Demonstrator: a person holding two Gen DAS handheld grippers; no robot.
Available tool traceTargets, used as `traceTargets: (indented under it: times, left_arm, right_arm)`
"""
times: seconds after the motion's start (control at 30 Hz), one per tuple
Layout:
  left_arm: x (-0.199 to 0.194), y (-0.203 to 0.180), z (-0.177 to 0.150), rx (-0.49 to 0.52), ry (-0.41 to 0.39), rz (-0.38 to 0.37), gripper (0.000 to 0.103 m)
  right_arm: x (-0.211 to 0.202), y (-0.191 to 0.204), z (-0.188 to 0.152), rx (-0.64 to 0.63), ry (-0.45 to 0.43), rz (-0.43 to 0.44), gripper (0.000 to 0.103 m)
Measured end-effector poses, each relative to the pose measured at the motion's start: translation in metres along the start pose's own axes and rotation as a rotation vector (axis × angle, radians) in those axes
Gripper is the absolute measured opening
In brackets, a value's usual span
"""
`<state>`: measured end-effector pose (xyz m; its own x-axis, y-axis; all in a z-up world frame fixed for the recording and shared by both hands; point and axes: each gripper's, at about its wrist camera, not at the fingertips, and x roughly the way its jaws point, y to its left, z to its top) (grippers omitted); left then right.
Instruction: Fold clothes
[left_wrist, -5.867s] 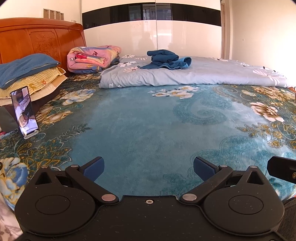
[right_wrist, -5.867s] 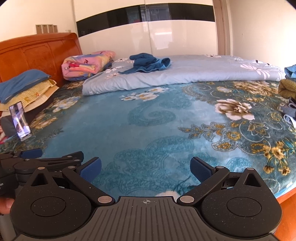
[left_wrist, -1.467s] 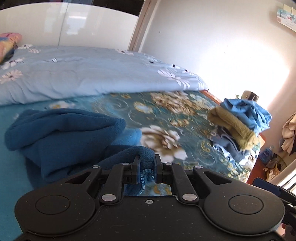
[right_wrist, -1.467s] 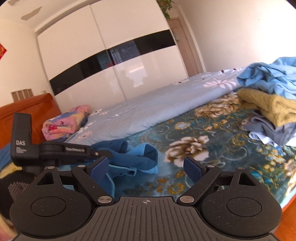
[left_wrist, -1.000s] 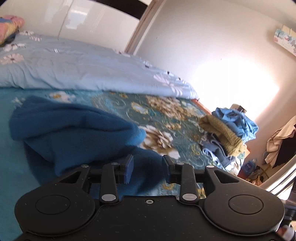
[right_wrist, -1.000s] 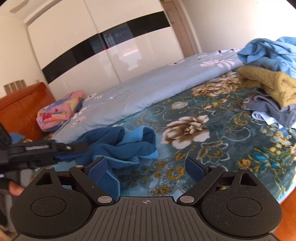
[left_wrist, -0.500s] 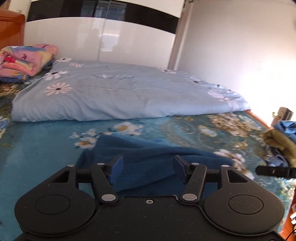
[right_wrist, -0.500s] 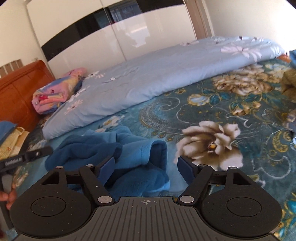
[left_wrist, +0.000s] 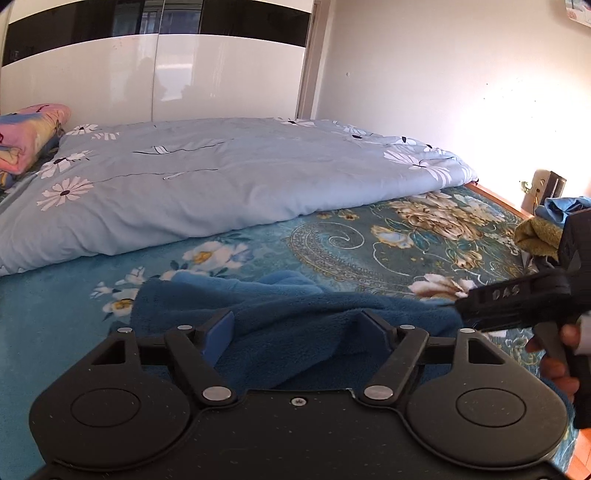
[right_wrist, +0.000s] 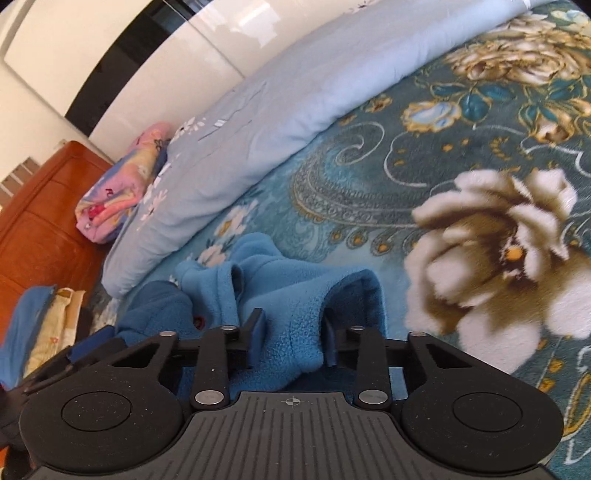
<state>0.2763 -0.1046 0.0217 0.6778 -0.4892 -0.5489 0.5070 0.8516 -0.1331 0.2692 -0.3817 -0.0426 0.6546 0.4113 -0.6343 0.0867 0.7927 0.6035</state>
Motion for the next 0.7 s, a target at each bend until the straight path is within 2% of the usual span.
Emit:
traceTargets:
  times: [0.13, 0.3, 0.4, 0.57, 0.63, 0.7]
  left_arm:
    - [0.005, -0.018, 0.006, -0.018, 0.048, -0.042, 0.074]
    - [0.01, -0.029, 0.008, -0.102, 0.077, -0.006, 0.074]
    - [0.014, -0.041, 0.005, -0.076, 0.096, 0.025, 0.074]
    - [0.003, -0.058, 0.0, -0.026, 0.075, 0.031, 0.078]
    - [0.006, -0.06, -0.002, -0.015, 0.082, 0.025, 0.086]
    - [0.01, -0.061, -0.004, 0.004, 0.088, 0.029, 0.086]
  right_arm:
    - [-0.003, 0.008, -0.004, -0.043, -0.02, -0.022, 0.017]
    - [-0.012, 0.023, -0.008, -0.113, -0.052, -0.034, 0.014]
    - [-0.015, 0.025, -0.009, -0.112, -0.062, -0.028, 0.014]
    - [-0.018, 0.023, -0.01, -0.086, -0.076, -0.016, 0.014]
    - [-0.019, 0.024, -0.011, -0.083, -0.085, -0.008, 0.014]
    - [-0.021, 0.026, -0.012, -0.079, -0.094, 0.001, 0.013]
